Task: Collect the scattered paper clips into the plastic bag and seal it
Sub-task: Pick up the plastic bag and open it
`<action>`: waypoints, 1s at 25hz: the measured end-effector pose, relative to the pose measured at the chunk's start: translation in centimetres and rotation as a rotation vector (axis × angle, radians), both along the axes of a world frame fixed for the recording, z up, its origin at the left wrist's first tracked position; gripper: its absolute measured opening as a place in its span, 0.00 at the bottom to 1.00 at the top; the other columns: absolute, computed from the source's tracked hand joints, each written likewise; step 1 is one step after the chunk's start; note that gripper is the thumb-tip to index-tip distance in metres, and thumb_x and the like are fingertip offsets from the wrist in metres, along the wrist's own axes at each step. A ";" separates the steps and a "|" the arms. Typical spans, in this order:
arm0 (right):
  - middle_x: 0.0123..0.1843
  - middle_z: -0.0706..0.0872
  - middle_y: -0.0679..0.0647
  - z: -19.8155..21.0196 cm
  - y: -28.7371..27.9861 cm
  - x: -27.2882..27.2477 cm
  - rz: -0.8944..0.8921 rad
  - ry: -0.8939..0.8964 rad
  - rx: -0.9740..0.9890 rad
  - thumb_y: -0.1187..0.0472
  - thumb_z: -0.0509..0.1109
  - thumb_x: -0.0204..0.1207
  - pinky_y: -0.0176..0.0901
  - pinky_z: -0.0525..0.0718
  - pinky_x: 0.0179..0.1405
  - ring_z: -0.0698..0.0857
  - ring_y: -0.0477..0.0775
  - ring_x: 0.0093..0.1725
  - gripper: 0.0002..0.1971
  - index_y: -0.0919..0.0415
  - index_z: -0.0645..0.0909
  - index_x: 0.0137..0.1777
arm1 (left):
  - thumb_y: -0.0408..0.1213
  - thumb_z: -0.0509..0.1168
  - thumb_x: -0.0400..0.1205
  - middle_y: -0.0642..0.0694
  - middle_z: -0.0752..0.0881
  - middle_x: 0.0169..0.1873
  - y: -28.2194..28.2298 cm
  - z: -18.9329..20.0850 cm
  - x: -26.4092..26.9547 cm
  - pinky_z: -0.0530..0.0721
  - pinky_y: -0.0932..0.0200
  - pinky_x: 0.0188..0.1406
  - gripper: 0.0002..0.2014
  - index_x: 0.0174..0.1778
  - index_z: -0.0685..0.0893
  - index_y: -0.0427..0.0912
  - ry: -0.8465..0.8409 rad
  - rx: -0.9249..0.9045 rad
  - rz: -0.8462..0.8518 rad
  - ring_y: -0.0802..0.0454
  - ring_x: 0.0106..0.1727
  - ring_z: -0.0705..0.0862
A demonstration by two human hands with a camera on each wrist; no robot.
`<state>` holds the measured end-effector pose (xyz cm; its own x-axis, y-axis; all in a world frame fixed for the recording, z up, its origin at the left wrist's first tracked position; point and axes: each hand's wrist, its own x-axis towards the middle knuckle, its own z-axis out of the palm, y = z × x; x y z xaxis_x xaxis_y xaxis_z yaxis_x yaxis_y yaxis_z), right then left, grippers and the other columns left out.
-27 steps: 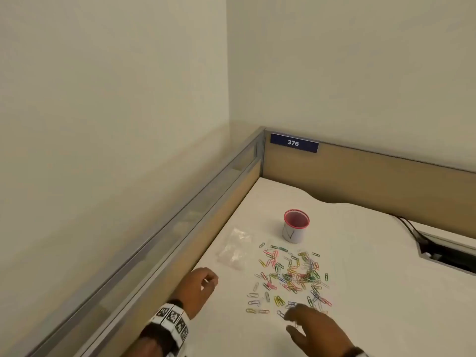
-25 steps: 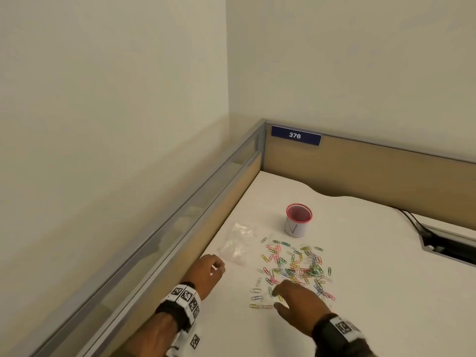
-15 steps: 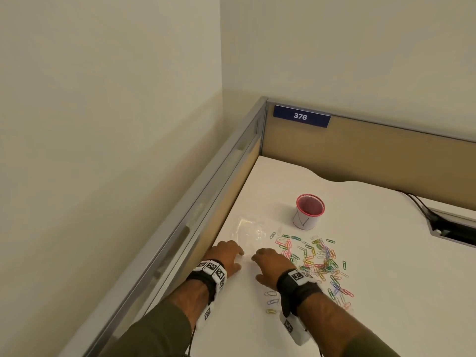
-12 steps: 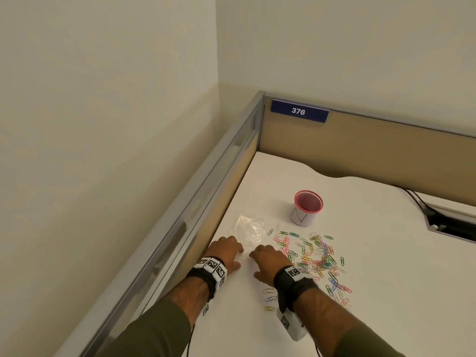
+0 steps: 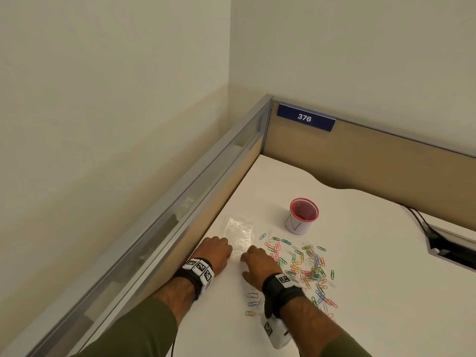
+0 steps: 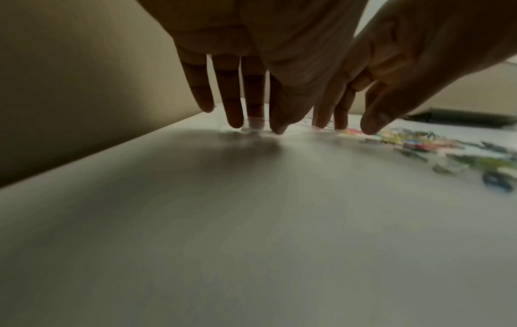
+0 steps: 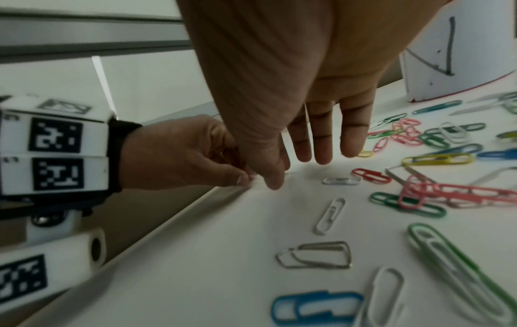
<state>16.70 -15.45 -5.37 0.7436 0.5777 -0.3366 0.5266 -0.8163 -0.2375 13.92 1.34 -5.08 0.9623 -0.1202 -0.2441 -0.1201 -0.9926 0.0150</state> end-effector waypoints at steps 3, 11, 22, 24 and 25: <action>0.66 0.77 0.54 1.1 -0.9 0.0 -0.108 -0.013 0.139 0.52 0.66 0.78 0.49 0.81 0.62 0.79 0.57 0.63 0.20 0.53 0.75 0.69 | 0.40 0.58 0.87 0.46 0.85 0.56 0.1 0.7 -0.1 0.82 0.50 0.57 0.10 0.56 0.83 0.44 -0.055 -0.207 0.170 0.45 0.58 0.82; 0.49 0.87 0.47 4.8 -2.2 -0.5 -0.482 0.196 0.676 0.48 0.71 0.75 0.44 0.89 0.44 0.88 0.48 0.43 0.16 0.50 0.78 0.60 | 0.33 0.69 0.81 0.52 0.88 0.42 -2.1 3.8 -2.7 0.80 0.71 0.40 0.08 0.53 0.83 0.50 -0.276 -0.983 0.541 0.59 0.43 0.85; 0.38 0.89 0.52 7.6 -2.4 -1.3 -0.502 0.169 0.848 0.56 0.69 0.78 0.50 0.90 0.46 0.88 0.53 0.39 0.06 0.54 0.84 0.41 | 0.38 0.66 0.85 0.52 0.90 0.40 -6.7 6.1 -3.7 0.83 0.71 0.35 0.03 0.51 0.85 0.48 -0.325 -1.115 0.584 0.59 0.41 0.89; 0.40 0.89 0.51 7.9 -2.6 -1.4 -0.472 0.147 0.810 0.57 0.69 0.78 0.45 0.89 0.44 0.87 0.52 0.40 0.05 0.55 0.85 0.44 | 0.41 0.66 0.86 0.51 0.91 0.39 -6.9 6.4 -3.7 0.85 0.68 0.34 0.04 0.50 0.85 0.47 -0.319 -1.150 0.623 0.58 0.39 0.90; 0.41 0.88 0.50 8.0 -2.7 -1.5 -0.452 0.121 0.787 0.58 0.69 0.77 0.41 0.87 0.43 0.86 0.51 0.40 0.04 0.55 0.85 0.45 | 0.42 0.66 0.86 0.50 0.92 0.39 -7.0 6.5 -3.6 0.86 0.66 0.33 0.05 0.49 0.85 0.46 -0.315 -1.167 0.643 0.57 0.37 0.90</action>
<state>15.19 -18.15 2.66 0.9402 0.3354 -0.0594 0.1312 -0.5177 -0.8455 10.28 -5.67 1.46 0.9216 0.3814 -0.0723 0.1987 -0.3035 0.9319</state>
